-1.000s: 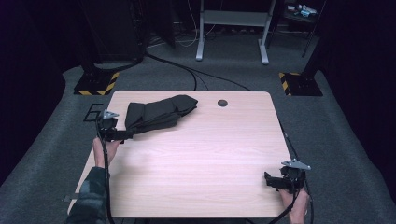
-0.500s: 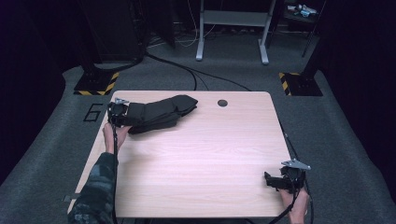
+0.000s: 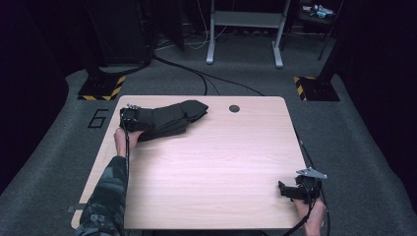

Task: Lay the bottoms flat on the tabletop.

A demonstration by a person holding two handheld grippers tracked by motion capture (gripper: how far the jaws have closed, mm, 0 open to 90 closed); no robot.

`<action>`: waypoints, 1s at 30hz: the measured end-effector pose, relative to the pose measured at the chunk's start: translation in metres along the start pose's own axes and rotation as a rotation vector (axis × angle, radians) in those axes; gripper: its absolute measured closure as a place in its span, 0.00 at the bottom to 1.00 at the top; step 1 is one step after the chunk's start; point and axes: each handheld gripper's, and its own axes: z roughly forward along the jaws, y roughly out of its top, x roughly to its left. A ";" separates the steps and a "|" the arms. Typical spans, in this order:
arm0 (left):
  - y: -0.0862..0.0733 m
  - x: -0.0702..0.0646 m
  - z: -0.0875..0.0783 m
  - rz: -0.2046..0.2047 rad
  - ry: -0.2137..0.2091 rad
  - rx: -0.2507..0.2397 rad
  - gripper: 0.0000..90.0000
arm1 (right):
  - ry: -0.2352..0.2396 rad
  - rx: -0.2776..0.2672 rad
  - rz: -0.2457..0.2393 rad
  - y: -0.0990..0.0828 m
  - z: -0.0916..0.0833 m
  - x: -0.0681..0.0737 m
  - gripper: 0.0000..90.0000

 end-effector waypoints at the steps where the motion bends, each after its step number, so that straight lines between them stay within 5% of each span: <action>1: -0.001 -0.001 0.003 0.006 0.007 0.016 0.19 | -0.002 -0.001 0.003 0.000 0.000 0.000 0.00; 12: -0.002 -0.011 0.011 0.056 0.074 0.050 0.31 | -0.007 -0.003 0.010 0.000 0.000 0.000 0.00; 30: -0.003 -0.014 0.009 0.087 0.065 0.060 0.46 | -0.010 -0.003 0.018 0.000 0.000 0.001 0.01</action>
